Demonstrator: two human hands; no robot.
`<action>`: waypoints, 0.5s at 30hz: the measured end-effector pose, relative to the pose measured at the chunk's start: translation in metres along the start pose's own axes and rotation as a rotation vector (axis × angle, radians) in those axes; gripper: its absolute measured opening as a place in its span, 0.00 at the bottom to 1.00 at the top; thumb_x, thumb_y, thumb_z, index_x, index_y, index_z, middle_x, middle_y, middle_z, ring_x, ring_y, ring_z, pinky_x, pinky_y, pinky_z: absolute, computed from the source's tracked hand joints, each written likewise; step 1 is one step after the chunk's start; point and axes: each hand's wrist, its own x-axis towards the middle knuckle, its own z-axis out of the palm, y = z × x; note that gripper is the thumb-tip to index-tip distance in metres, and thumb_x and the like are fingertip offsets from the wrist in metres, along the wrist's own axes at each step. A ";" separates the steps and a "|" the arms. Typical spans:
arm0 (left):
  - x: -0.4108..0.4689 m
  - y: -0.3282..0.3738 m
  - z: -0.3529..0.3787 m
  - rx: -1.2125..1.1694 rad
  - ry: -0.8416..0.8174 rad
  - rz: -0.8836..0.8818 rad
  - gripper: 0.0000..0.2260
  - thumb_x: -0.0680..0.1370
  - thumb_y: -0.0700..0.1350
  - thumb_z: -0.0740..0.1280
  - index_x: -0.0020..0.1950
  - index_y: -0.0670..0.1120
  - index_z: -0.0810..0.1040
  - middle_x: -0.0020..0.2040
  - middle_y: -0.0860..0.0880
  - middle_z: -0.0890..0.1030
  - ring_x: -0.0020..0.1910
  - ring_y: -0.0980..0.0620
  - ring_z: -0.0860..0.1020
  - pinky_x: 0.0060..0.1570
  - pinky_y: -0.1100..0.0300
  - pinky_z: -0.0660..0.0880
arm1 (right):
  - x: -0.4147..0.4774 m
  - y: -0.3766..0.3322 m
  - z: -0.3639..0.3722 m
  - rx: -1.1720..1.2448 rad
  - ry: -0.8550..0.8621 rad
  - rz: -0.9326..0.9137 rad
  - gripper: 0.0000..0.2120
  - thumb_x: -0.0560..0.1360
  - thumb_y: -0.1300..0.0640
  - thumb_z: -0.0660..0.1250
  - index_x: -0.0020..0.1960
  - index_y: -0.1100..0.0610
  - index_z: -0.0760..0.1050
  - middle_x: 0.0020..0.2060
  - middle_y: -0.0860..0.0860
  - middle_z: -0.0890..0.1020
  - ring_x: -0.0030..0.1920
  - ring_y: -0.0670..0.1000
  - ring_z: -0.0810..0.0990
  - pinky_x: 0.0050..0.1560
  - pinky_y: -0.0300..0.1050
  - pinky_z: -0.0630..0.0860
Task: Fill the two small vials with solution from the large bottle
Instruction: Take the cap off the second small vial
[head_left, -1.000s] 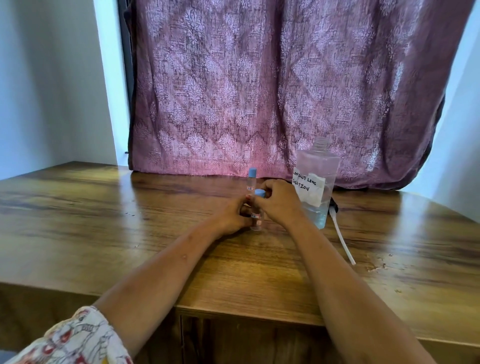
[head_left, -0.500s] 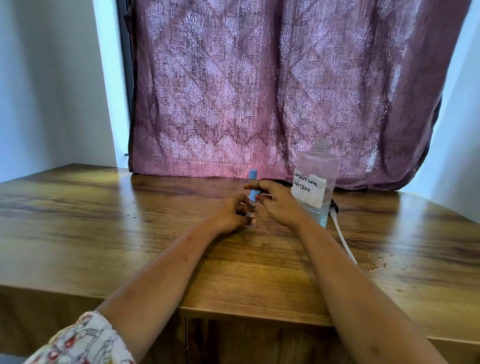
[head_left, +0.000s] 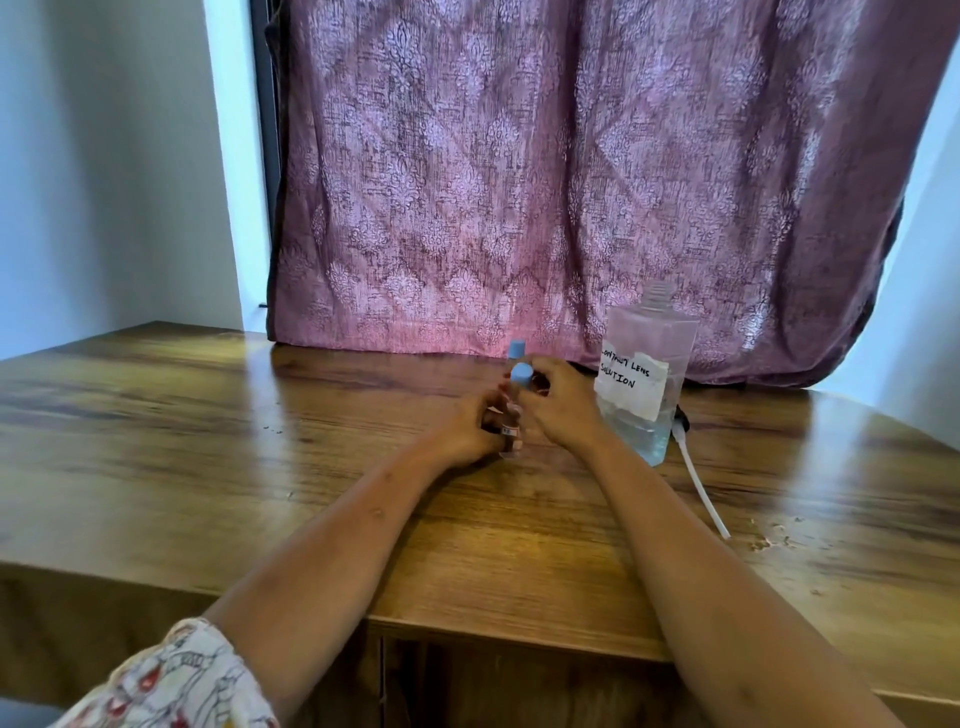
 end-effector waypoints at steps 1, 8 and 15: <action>0.001 0.000 0.000 -0.004 -0.001 -0.008 0.16 0.70 0.34 0.72 0.52 0.47 0.72 0.43 0.51 0.81 0.46 0.52 0.80 0.42 0.68 0.75 | 0.001 -0.002 -0.004 0.120 0.047 0.006 0.10 0.73 0.58 0.70 0.53 0.57 0.78 0.48 0.52 0.80 0.45 0.45 0.77 0.44 0.29 0.72; -0.001 0.005 -0.002 0.019 0.007 -0.037 0.15 0.72 0.34 0.71 0.56 0.44 0.71 0.45 0.50 0.80 0.44 0.57 0.77 0.36 0.74 0.73 | -0.001 0.006 -0.018 0.286 0.166 0.128 0.12 0.68 0.68 0.72 0.49 0.58 0.77 0.41 0.47 0.80 0.44 0.46 0.78 0.47 0.38 0.77; 0.000 0.001 -0.005 0.085 0.045 -0.056 0.16 0.71 0.40 0.73 0.56 0.47 0.73 0.50 0.49 0.80 0.52 0.53 0.78 0.53 0.62 0.72 | -0.008 0.029 -0.011 -0.012 0.071 0.332 0.14 0.68 0.64 0.73 0.53 0.59 0.80 0.45 0.50 0.79 0.47 0.48 0.77 0.47 0.40 0.71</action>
